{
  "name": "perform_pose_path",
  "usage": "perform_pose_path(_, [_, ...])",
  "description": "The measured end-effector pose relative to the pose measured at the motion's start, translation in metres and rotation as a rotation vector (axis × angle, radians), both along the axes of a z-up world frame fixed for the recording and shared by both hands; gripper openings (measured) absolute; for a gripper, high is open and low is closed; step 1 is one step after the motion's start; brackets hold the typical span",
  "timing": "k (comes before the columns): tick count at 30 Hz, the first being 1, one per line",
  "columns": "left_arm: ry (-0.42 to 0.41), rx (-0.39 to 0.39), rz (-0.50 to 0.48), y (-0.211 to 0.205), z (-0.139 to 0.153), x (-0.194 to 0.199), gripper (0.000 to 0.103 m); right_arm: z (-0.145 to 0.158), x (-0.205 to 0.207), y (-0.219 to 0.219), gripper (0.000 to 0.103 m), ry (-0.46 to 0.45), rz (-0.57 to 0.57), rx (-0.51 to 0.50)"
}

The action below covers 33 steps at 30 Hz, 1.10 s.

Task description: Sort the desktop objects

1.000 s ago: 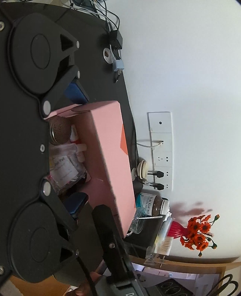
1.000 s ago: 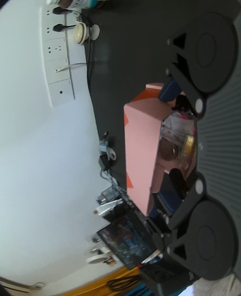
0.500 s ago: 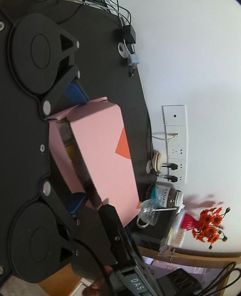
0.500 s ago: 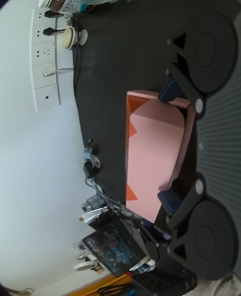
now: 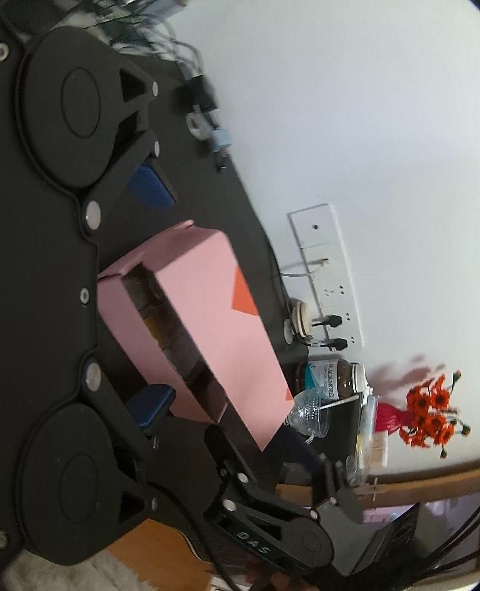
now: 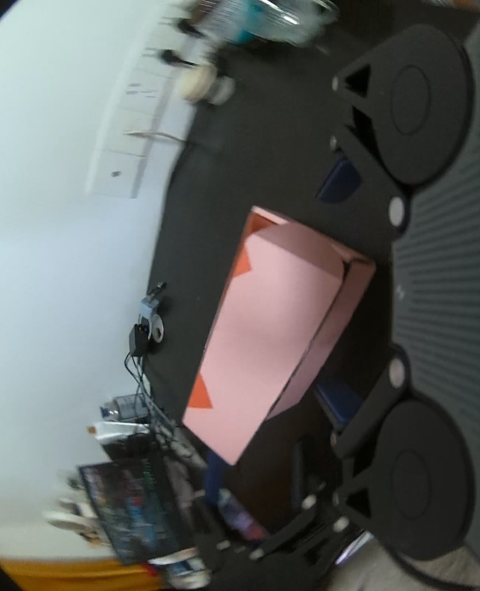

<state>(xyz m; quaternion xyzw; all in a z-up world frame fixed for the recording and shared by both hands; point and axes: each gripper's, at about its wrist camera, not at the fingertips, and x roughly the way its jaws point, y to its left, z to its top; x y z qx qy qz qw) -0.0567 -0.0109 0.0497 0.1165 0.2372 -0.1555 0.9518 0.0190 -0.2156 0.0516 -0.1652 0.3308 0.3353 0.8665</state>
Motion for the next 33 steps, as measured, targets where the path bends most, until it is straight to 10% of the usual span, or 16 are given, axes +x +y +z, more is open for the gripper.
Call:
perform_pose_path(13, [-0.01,0.011,-0.06,-0.013,0.007,0.008,0.103,0.002,-0.016,0.04,0.102,-0.308,0.17,-0.173])
perform_pose_path(33, [0.056,-0.022,-0.045,-0.014,0.007,0.008,0.103,0.007,0.004,0.046,0.102,-0.13,0.16,-0.034])
